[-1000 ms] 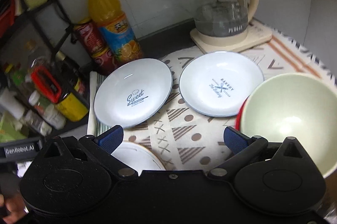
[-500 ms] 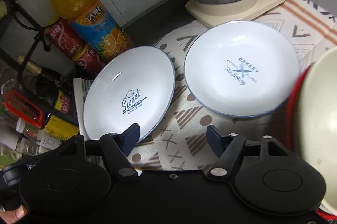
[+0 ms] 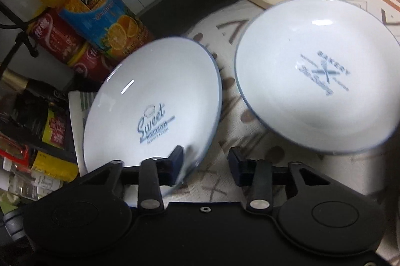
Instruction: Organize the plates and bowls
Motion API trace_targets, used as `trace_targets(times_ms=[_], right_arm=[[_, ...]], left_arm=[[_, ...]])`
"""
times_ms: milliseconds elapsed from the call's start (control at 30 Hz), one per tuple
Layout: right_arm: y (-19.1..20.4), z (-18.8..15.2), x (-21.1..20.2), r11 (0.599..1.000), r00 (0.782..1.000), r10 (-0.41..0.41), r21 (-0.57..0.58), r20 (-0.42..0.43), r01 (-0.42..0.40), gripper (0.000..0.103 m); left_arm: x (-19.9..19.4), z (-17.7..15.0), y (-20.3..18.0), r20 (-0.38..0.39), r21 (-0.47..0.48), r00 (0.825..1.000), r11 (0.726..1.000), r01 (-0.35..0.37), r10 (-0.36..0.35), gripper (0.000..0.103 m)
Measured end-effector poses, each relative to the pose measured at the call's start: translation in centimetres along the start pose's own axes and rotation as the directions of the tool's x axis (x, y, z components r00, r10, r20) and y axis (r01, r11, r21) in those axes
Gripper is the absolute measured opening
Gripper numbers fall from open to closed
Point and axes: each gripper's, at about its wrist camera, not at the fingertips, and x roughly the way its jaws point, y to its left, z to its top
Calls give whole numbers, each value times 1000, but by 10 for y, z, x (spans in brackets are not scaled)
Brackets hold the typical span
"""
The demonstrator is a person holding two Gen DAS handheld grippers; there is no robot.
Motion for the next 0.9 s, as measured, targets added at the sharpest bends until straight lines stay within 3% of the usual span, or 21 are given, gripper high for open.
trace_targets(times_ms=[167,300,900], right_arm=[[1,6,9,999,999,36,29,2,-36,31],[-1,8,12,997,1000,9,71,3,-9,14],[15,-14,-34,1000,998,22,-6,61,-21,13]], left_arm=[[3,0,4,33,-11,999,1000,11,-10,20],[-2,-2,12,39,-33,999,999,36,-35,16],[-46,-12,-1,78,2,996,999,43,-43,16]])
